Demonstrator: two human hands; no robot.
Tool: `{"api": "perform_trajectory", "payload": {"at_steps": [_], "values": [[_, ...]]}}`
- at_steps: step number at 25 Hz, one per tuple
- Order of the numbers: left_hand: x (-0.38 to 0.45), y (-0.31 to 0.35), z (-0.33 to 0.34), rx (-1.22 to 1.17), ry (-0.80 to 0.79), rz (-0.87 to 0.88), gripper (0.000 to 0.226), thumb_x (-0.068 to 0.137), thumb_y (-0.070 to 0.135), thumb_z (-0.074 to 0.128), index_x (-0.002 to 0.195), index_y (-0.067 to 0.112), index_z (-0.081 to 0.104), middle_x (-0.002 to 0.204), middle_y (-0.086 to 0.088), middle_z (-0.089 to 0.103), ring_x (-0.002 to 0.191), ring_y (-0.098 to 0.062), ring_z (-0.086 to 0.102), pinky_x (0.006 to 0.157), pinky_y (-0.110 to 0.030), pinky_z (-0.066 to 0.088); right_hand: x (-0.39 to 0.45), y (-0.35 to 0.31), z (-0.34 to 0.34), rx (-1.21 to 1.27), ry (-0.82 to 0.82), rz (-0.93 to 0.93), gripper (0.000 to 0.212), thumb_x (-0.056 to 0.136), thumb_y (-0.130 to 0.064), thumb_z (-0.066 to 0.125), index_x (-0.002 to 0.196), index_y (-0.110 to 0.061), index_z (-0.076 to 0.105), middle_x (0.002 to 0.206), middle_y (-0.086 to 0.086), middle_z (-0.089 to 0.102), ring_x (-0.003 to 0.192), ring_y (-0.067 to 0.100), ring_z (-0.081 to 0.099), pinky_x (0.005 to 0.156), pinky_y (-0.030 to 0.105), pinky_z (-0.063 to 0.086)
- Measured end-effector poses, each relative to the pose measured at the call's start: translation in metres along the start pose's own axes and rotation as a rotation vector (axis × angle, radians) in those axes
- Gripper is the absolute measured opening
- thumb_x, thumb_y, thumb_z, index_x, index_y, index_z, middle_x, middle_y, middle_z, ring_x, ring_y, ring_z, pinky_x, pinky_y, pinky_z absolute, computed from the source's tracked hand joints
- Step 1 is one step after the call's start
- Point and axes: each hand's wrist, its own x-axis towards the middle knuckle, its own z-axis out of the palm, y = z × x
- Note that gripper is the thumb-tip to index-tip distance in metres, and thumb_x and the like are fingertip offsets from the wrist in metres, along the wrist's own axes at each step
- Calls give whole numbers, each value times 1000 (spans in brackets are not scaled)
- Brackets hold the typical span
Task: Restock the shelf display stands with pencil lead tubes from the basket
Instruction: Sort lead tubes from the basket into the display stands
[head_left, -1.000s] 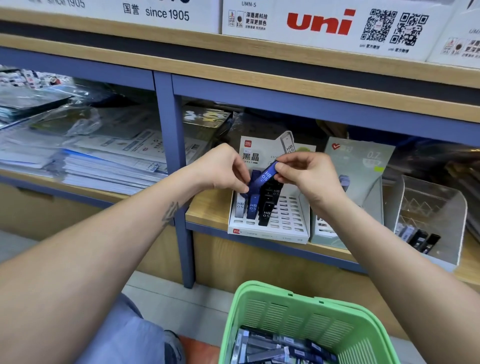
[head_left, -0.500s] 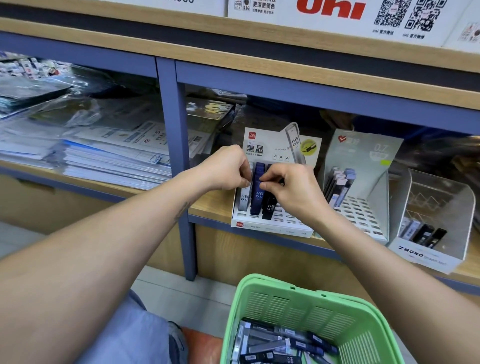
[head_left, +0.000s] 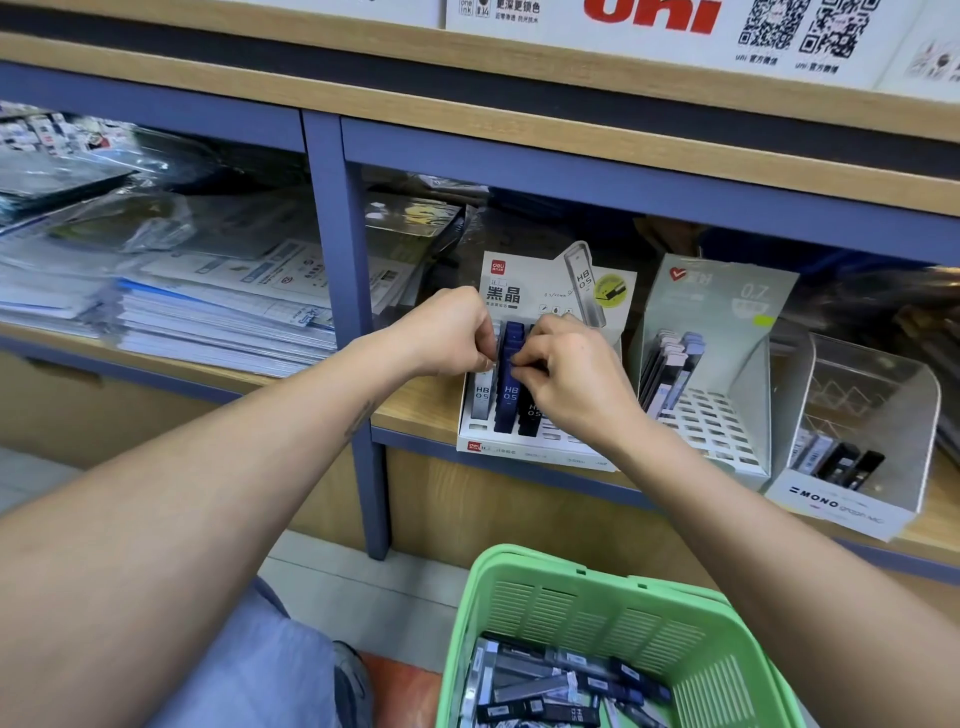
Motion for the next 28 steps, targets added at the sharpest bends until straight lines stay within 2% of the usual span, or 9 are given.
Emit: {"api": "perform_trajectory", "payload": {"at_steps": [5, 11, 16, 19, 21, 23, 26, 28], "values": [[-1, 1, 0, 14, -3, 4, 5, 84, 14, 81, 88, 16, 82, 78, 10, 70, 69, 5, 59, 65, -14, 42, -9, 1, 1, -66, -17, -67, 17, 90, -12, 68, 103, -14, 79, 98, -1, 68, 98, 26, 57, 81, 39, 43], [-2, 3, -1, 20, 5, -4, 5, 83, 14, 81, 88, 16, 82, 82, 6, 74, 70, 3, 60, 68, -18, 45, -6, 1, -3, -10, -86, -46, 3, 88, -20, 72, 88, -17, 74, 91, -4, 68, 94, 22, 56, 85, 42, 46], [-3, 6, -2, 39, 10, -6, 5, 83, 14, 81, 88, 14, 82, 85, 3, 76, 74, -5, 64, 76, -25, 52, -7, -1, 1, -143, -69, -93, 11, 92, -21, 67, 94, -19, 77, 98, -3, 64, 101, 22, 51, 81, 33, 33], [-6, 8, -4, 66, -4, -12, 8, 85, 15, 79, 93, 14, 82, 90, 2, 77, 76, -6, 63, 74, -23, 49, -7, 0, -4, -127, -103, -84, 18, 93, -19, 63, 102, -20, 79, 102, -3, 64, 104, 22, 52, 86, 37, 39], [-10, 13, -8, 71, 19, -10, 12, 88, 16, 76, 99, 14, 81, 95, 0, 77, 81, -9, 65, 77, -25, 51, -12, 3, -8, -47, -70, -39, 24, 94, -15, 60, 111, -17, 77, 105, -1, 64, 105, 23, 55, 91, 40, 45], [-16, 27, -10, 42, 84, 3, 16, 90, 16, 71, 103, 14, 79, 98, 0, 76, 89, -12, 67, 82, -27, 54, -24, 6, -15, 63, 28, 34, 27, 92, -10, 58, 113, -16, 75, 103, -1, 65, 100, 21, 59, 87, 40, 49], [-32, 68, 3, -19, 154, 101, 16, 90, 18, 64, 99, 18, 77, 91, 4, 73, 85, -11, 65, 77, -27, 53, -60, 13, -21, 197, 141, 146, 24, 88, -9, 58, 102, -17, 75, 92, -3, 68, 85, 17, 61, 76, 37, 51], [-42, 95, 28, -86, 107, 135, 15, 87, 15, 62, 96, 17, 73, 86, 5, 70, 80, -12, 62, 72, -27, 49, -95, 22, -17, 265, 158, 288, 19, 84, -22, 53, 92, -22, 71, 78, -5, 66, 72, 17, 58, 67, 36, 49]]}}
